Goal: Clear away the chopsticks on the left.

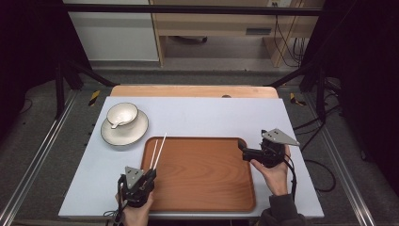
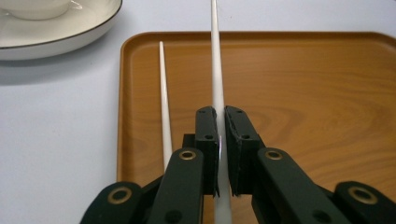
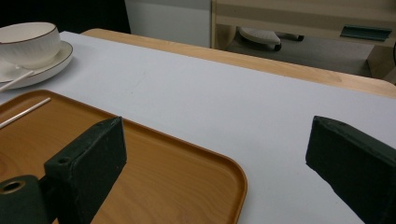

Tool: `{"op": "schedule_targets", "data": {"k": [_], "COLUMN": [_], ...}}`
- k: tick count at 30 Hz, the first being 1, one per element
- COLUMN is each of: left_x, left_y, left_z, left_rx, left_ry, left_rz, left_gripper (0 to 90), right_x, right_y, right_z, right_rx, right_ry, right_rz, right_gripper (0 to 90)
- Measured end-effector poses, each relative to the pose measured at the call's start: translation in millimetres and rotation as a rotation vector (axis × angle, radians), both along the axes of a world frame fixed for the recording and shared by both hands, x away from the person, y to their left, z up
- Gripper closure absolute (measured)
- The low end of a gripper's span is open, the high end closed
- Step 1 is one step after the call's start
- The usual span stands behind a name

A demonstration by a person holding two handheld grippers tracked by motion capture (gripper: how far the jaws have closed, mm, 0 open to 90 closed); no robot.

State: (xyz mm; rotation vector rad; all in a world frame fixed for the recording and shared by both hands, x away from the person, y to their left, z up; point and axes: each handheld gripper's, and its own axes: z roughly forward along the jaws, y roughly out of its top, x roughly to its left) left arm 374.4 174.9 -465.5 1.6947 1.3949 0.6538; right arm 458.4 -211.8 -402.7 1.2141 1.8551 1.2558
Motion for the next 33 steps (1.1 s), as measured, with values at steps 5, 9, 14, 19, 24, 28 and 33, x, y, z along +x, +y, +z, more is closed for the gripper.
{"op": "schedule_targets", "data": {"k": [5,9,14,19,24,28,33], "left_x": [1.0,2.1,5.5,7.3,11.7,13.0,13.7], "left_y": [0.0,0.0,-1.7,-3.0,-4.7,-4.8,-5.9], "left_z": [-6.0,-9.2,-14.2,-15.7,-17.3,-17.4,-17.3], "left_rx": [0.0,0.012,0.025,0.042,0.068,0.076,0.083], "left_ry": [0.011,0.017,0.045,0.056,0.094,0.103,0.106], "left_rz": [0.03,0.05,0.049,0.06,0.068,0.07,0.069], "left_gripper": [83.9,83.9,83.9,83.9,83.7,83.6,81.2], "right_x": [0.1,0.7,0.9,0.9,1.0,0.7,0.7], "right_y": [-0.1,0.3,0.9,0.8,1.3,1.1,1.4], "right_z": [-0.2,-0.9,-1.5,-1.5,-1.7,-1.4,-1.4], "right_rx": [0.0,-0.004,-0.009,-0.008,-0.009,-0.009,-0.008], "right_ry": [0.002,0.003,0.004,0.004,0.005,0.004,0.006], "right_rz": [-0.001,-0.001,0.001,0.0,0.002,0.002,0.001], "right_gripper": [5.3,5.3,5.3,5.3,5.3,5.3,5.3]}}
